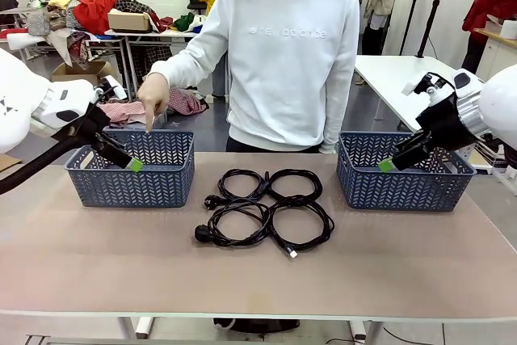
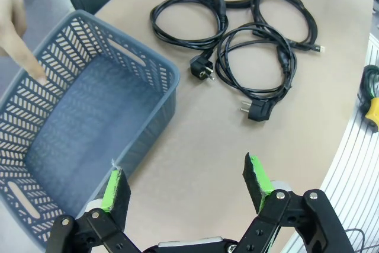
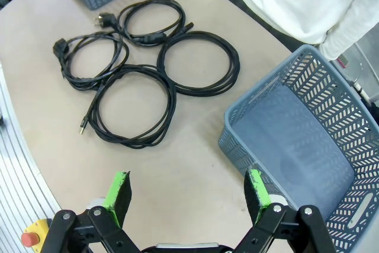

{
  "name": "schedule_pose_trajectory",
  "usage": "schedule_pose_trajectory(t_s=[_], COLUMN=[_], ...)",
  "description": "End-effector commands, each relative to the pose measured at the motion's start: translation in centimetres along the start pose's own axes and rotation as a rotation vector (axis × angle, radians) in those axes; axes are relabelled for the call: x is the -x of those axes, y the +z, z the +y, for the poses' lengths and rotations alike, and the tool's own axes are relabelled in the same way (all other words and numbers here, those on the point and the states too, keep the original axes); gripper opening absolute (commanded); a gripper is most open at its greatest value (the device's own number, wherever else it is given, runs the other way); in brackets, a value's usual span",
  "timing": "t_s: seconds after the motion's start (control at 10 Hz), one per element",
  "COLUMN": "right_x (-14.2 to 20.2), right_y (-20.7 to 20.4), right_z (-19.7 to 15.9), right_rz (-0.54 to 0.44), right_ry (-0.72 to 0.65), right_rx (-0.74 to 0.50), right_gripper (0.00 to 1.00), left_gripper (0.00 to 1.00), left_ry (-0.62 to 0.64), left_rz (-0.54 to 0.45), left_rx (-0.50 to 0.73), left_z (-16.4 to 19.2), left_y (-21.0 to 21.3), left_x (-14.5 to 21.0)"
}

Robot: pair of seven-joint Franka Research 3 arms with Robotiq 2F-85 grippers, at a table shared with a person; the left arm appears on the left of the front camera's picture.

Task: Organize the cables according to human instructions.
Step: Pick up a bundle of cables and place it in the basket indicated by the human.

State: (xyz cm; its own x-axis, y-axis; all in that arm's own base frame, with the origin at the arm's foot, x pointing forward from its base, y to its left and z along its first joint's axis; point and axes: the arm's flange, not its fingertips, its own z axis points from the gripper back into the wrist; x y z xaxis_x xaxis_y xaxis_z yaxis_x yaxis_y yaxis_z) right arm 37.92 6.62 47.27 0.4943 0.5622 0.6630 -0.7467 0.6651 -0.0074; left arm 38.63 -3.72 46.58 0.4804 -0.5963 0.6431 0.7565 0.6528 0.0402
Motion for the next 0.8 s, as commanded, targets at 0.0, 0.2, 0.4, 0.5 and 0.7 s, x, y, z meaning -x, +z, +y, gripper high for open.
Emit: schedule_pose_trajectory(t_s=[0.0, 0.2, 0.4, 0.5, 0.7], right_x=[0.09, 0.09, 0.09, 0.09, 0.09], right_y=[-0.03, -0.03, -0.03, -0.03, -0.03], right_z=[-0.14, -0.14, -0.14, -0.14, -0.14], right_rz=[-0.004, -0.004, -0.004, -0.004, -0.004], right_ry=[-0.001, -0.001, -0.001, -0.001, -0.001], right_rx=[-0.006, -0.006, -0.006, -0.006, -0.006], right_gripper=[1.0, 1.0, 1.0, 1.0, 1.0], left_gripper=[1.0, 1.0, 1.0, 1.0, 1.0], left_ry=[-0.01, -0.01, -0.01, -0.01, -0.01], left_rz=[-0.007, -0.007, -0.007, -0.007, -0.007], left_rx=[0.009, 0.009, 0.009, 0.009, 0.009], left_z=[0.27, 0.27, 0.27, 0.27, 0.27], left_y=[-0.23, -0.23, -0.23, -0.23, -0.23], left_x=[0.2, 0.2, 0.2, 0.2, 0.2])
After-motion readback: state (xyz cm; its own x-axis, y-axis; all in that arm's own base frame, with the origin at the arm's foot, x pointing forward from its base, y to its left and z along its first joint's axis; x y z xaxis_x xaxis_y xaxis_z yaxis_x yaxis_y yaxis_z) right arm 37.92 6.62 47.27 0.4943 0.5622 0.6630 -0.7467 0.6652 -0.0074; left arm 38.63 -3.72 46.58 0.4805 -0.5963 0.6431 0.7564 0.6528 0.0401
